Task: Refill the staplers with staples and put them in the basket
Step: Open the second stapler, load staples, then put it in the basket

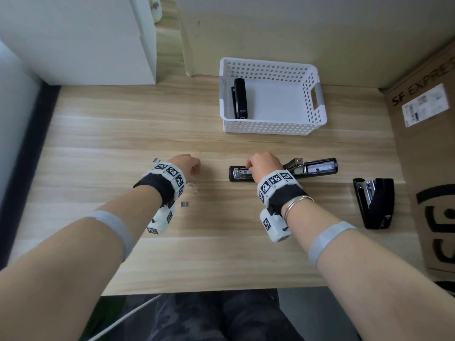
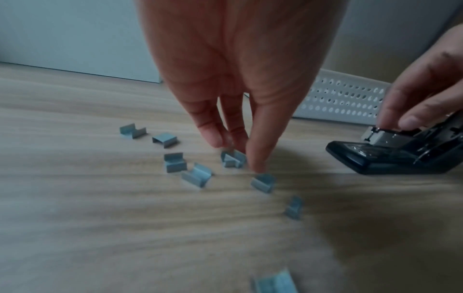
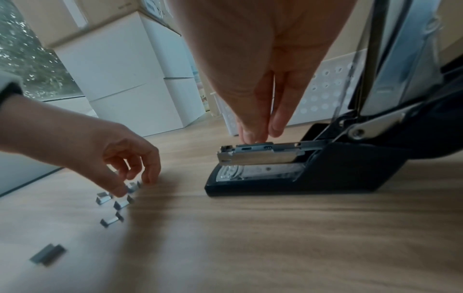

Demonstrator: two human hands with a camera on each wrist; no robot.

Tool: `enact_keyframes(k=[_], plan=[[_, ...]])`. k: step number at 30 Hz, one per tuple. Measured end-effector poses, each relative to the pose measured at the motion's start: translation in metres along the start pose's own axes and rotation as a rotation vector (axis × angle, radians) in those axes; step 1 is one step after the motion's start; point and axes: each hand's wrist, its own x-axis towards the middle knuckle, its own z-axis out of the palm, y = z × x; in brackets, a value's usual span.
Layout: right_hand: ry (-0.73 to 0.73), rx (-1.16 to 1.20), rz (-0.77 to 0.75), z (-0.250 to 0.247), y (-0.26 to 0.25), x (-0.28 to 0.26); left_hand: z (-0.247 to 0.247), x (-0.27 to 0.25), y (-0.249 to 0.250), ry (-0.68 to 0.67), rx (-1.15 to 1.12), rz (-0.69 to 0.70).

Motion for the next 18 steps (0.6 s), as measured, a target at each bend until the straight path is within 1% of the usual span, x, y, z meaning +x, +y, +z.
enact_keyframes(k=[4,7,10,18], plan=[[0.018,0.009,-0.017,0.000,0.003,-0.002,0.011,0.001,0.006,0.039,0.050,0.077],[0.035,0.022,-0.022,0.001,0.004,-0.003,0.013,0.002,0.009,0.043,0.089,0.092],[0.049,0.039,-0.025,0.001,0.006,-0.005,0.013,0.004,0.009,0.038,0.053,0.088],[0.056,0.077,-0.043,-0.001,0.009,-0.007,0.010,0.009,0.019,0.150,-0.070,0.110]])
